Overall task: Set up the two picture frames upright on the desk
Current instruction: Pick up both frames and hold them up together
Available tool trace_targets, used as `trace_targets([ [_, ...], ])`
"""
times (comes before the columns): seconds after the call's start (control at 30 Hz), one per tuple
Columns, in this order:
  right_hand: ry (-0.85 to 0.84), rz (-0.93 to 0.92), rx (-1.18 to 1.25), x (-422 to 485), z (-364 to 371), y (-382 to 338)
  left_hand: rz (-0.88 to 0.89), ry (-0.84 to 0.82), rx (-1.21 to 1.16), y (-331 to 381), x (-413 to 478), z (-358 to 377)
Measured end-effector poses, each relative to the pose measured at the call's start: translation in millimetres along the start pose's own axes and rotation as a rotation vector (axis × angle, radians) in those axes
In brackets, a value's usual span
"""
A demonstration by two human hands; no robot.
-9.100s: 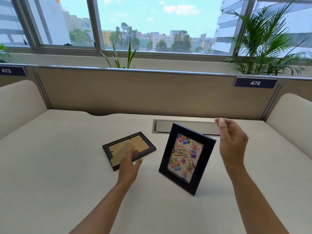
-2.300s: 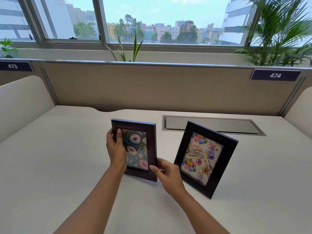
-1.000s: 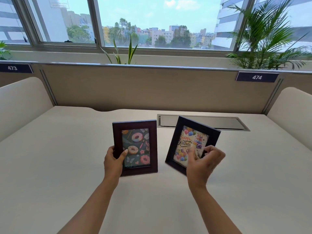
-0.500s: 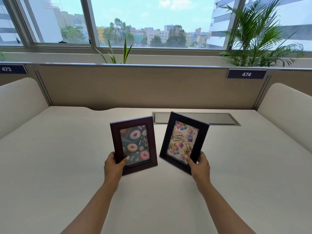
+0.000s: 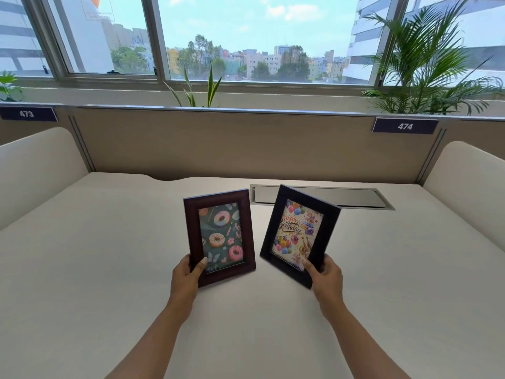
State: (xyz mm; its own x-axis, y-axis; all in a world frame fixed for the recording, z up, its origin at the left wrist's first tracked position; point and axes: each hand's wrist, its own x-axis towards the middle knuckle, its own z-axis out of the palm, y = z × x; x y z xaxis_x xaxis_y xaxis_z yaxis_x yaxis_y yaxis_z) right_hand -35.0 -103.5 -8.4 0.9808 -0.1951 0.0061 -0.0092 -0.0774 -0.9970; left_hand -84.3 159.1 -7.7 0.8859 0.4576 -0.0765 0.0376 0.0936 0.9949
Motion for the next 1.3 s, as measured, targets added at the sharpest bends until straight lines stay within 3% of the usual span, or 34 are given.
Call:
trace_targets([
  [0.3, -0.027, -0.02, 0.063, 7, 8, -7, 0.031, 0.091, -0.109, 11, -1, -25],
  [0.57, -0.182, -0.085, 0.15, 16, 68, -41, 0.103, 0.23, -0.141, 39, 17, -92],
  [0.9, -0.404, -0.087, 0.14, 23, 237, -78, 0.159, 0.369, -0.125, 72, 93, -230],
  [1.3, -0.501, -0.028, 0.07, 54, 396, -83, 0.155, 0.307, -0.093, 71, 219, -345],
])
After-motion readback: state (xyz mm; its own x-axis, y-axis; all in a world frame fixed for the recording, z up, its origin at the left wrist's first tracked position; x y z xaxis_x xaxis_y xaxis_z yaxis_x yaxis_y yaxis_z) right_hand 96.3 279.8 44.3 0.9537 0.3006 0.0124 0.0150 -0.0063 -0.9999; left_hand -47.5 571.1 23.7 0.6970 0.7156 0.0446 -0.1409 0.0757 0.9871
